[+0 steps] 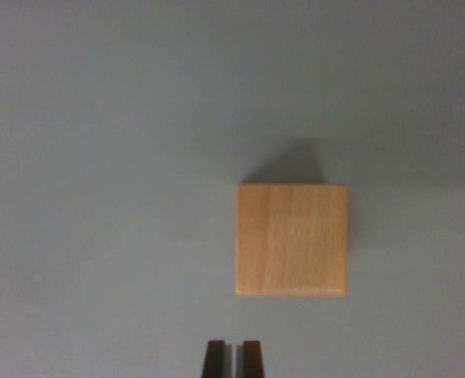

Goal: Push wooden cube

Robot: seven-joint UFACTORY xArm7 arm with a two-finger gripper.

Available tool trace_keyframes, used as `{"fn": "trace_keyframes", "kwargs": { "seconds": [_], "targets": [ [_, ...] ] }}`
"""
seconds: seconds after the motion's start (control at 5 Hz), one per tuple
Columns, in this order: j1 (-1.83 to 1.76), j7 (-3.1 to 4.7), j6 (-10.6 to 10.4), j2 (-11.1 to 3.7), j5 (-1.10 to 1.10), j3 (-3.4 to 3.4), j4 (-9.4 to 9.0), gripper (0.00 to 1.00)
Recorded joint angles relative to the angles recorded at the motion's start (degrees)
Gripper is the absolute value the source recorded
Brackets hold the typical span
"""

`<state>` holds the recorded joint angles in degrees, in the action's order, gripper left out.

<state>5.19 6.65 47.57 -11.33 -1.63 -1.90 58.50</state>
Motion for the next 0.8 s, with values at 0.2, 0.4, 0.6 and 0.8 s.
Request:
{"fn": "trace_keyframes", "kwargs": {
  "seconds": [0.2,0.4,0.6,0.8],
  "targets": [
    [0.25,0.46,-2.20,-0.71,-0.03,-0.25,-1.64,0.00],
    [0.25,0.46,-2.20,-0.71,-0.03,-0.25,-1.64,0.00],
    [0.49,0.89,-4.25,-1.36,-0.07,-0.48,-3.16,0.00],
    [0.49,0.89,-4.25,-1.36,-0.07,-0.48,-3.16,0.00]
  ]
}}
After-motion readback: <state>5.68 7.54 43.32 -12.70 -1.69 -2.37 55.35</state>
